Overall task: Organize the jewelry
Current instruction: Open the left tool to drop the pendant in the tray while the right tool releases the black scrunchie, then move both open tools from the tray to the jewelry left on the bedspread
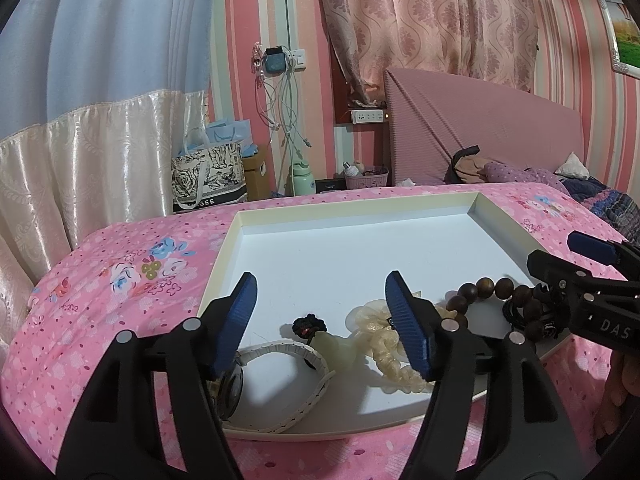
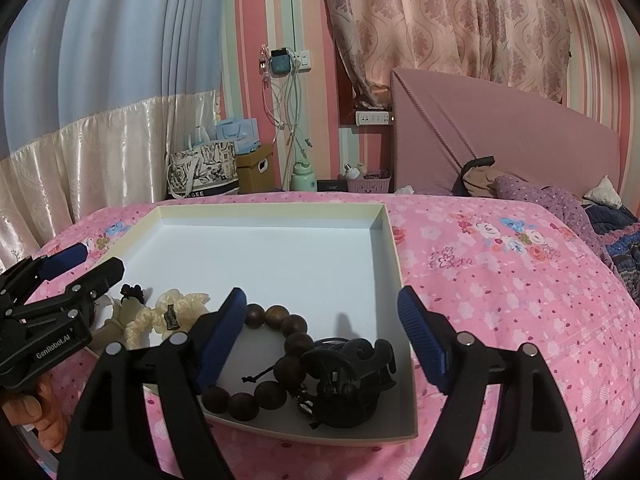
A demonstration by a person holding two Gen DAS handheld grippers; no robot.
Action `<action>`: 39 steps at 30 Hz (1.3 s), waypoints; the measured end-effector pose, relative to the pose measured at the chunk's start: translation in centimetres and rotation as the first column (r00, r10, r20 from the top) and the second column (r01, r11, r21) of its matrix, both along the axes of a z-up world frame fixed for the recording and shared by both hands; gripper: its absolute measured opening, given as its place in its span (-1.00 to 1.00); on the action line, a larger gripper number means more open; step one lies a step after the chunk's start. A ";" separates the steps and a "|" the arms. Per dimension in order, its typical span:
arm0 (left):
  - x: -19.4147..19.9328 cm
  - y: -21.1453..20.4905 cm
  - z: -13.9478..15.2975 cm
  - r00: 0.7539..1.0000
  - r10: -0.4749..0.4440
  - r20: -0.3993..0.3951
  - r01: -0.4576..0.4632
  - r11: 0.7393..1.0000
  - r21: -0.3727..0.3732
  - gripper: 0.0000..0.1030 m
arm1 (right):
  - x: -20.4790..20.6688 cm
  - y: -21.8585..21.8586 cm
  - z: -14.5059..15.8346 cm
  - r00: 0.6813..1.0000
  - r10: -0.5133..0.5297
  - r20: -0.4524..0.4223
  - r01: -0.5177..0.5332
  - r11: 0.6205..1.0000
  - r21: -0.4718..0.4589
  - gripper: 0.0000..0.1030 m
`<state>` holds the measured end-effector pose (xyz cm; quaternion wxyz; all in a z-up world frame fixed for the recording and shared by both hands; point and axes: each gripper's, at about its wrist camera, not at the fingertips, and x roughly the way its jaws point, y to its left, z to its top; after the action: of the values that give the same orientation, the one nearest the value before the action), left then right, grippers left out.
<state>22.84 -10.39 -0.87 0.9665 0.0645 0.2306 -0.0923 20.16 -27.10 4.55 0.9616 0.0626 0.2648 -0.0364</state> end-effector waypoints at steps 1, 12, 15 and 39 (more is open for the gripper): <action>0.0 0.0 0.0 1.000 0.000 0.000 0.000 1.000 0.000 0.30 | -0.1 0.1 0.1 1.000 -0.001 0.002 0.001 1.000 -0.001 0.56; 0.0 0.0 0.0 1.000 0.000 0.001 0.000 1.000 0.000 0.34 | -0.2 0.2 0.4 1.000 -0.006 0.007 0.006 1.000 0.006 0.59; 0.0 0.0 0.0 1.000 0.000 0.001 0.000 1.000 0.000 0.34 | -0.1 0.2 0.5 1.000 -0.005 0.011 0.005 1.000 0.001 0.67; 0.1 1.5 1.0 0.999 0.032 -0.019 -0.033 0.998 -0.051 0.69 | -0.6 -0.1 0.9 1.000 0.005 0.008 -0.006 0.999 0.053 0.76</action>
<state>22.98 -8.88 0.12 0.9671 0.0352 0.2381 -0.0830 19.55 -27.24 5.41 0.9607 0.0875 0.2621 -0.0265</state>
